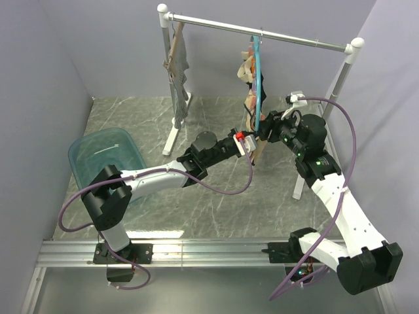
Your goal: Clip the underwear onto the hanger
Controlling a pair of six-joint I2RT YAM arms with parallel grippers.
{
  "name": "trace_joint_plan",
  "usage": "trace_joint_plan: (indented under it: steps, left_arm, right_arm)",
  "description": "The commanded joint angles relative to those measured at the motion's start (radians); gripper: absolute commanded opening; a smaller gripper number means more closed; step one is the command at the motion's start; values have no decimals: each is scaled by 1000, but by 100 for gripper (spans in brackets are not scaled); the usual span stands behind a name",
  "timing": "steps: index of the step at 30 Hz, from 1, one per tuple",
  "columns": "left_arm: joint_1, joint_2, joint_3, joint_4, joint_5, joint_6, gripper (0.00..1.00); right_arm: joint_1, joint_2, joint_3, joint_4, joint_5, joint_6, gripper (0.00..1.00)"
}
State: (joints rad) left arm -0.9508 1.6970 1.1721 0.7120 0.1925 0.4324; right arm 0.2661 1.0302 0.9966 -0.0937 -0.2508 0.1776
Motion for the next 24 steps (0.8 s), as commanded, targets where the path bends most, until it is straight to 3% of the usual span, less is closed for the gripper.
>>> trace_joint_plan:
  steps: [1, 8, 11, 12, 15, 23, 24]
  left_arm:
    - [0, 0, 32, 15, -4, 8, 0]
    - [0, 15, 15, -8, -22, 6, 4]
    - [-2, 18, 6, -43, -24, -7, 14]
    - [-2, 20, 6, -52, -22, -11, 25]
    - [0, 26, 3, -80, -25, -26, 39]
    - [-2, 18, 8, -140, -19, -99, 55]
    - [-2, 12, 3, -149, -13, -107, 60]
  right_arm:
    - [-1, -18, 40, -23, 18, 8, 57]
    - [-1, -35, 51, -44, 33, 11, 69]
    - [-4, -50, 51, -52, 53, 11, 74]
    - [-4, -56, 48, -55, 57, 10, 77]
    - [-16, -76, 42, -61, 74, 7, 78]
    - [-74, -134, 30, -101, 51, -4, 80]
    - [-77, -139, 27, -103, 48, -7, 81]
